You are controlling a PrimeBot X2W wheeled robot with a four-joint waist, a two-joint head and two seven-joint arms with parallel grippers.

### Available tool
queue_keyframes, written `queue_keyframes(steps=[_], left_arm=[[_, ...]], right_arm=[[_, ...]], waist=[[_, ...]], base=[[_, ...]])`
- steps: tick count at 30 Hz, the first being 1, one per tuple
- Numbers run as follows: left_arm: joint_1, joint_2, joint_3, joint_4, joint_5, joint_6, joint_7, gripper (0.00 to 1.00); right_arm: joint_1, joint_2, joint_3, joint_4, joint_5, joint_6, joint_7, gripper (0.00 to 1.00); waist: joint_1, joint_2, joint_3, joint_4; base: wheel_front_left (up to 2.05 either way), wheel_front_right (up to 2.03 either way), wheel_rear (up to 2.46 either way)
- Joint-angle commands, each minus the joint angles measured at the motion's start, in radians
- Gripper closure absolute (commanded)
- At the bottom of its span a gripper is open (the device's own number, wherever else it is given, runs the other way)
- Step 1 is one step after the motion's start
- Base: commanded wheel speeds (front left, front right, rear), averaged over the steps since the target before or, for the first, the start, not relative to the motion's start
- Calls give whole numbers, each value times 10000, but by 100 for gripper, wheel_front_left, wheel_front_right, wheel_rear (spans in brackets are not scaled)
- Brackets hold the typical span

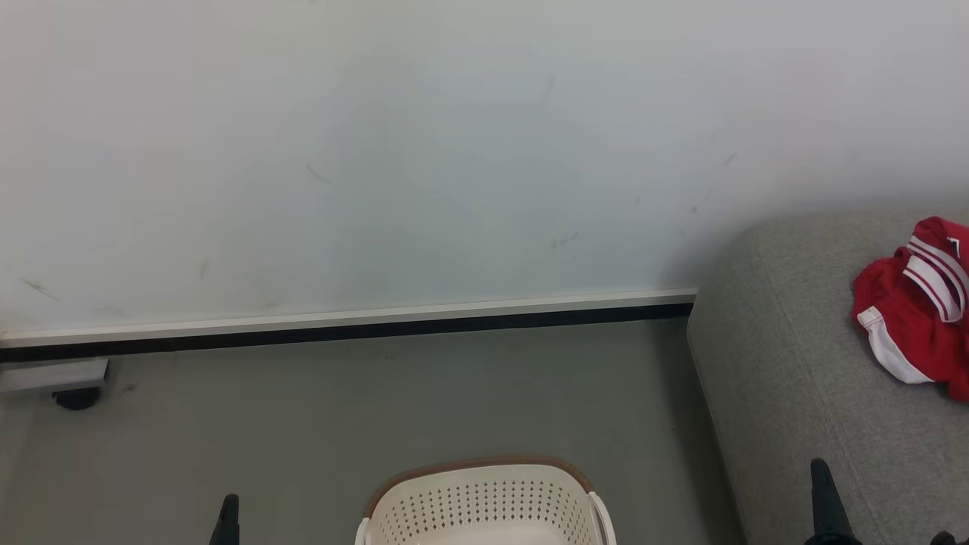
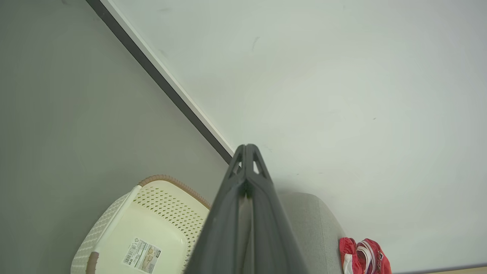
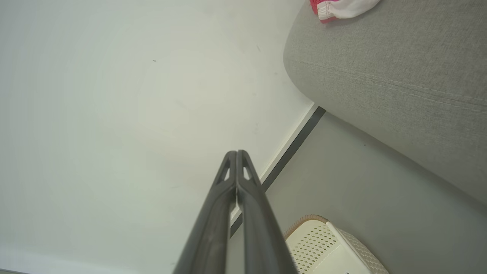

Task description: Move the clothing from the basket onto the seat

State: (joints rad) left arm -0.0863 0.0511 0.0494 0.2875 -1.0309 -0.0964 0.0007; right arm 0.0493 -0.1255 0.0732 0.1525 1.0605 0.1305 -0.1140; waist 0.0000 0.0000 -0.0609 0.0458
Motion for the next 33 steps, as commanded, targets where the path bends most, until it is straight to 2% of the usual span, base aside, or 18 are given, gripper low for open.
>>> queue_keyframes(steps=[1, 19, 33], left_arm=[[-251, 16, 53, -30, -377, -40, 106, 100], [-683, 9, 215, 120, -2206, -52, 722, 100], [-922, 3, 299, 210, -3288, -61, 1085, 100]], right_arm=[[-246, -138, 2, -112, 419, 2, -38, 100], [-442, -534, 143, -168, 2900, 2, -262, 100], [-532, -823, 289, -219, 4411, 3, -448, 100]], waist=[[0, 0, 17, -13], [0, 0, 177, -137], [0, 0, 287, -222]], base=[[0, 0, 0], [0, 0, 0], [0, 0, 0]])
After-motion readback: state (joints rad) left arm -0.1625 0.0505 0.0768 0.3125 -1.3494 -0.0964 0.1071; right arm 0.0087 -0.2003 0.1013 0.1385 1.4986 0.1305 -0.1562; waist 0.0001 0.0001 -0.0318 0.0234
